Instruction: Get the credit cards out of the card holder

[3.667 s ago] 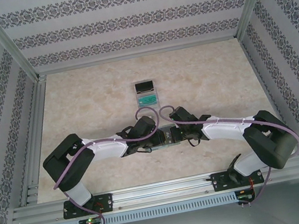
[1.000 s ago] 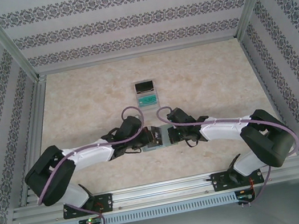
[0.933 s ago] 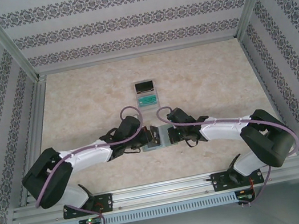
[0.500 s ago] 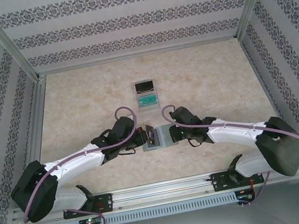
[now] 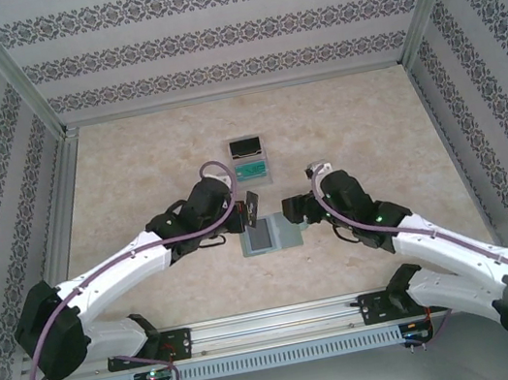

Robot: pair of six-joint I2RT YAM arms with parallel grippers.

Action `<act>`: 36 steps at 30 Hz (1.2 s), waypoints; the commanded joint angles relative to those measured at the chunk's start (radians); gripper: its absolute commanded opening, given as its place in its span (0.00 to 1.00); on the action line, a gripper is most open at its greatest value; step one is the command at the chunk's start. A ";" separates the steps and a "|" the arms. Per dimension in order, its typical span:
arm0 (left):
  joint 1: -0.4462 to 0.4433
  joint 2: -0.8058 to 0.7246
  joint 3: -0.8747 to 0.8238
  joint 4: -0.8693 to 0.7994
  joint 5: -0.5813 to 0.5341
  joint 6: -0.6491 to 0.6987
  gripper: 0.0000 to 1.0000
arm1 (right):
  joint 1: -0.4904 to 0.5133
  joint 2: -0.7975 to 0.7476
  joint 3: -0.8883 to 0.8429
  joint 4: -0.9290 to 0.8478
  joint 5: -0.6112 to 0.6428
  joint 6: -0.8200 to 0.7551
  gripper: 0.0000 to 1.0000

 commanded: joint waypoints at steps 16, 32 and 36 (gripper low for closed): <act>0.002 0.143 0.207 -0.080 -0.123 0.667 0.00 | -0.041 -0.358 -0.175 0.034 0.150 0.022 0.98; 0.065 0.368 0.380 0.000 -0.147 1.276 0.00 | -0.045 -0.444 -0.198 0.028 0.171 0.039 0.98; 0.077 0.433 0.388 0.104 -0.207 1.398 0.00 | -0.046 -0.437 -0.198 0.028 0.175 0.042 0.98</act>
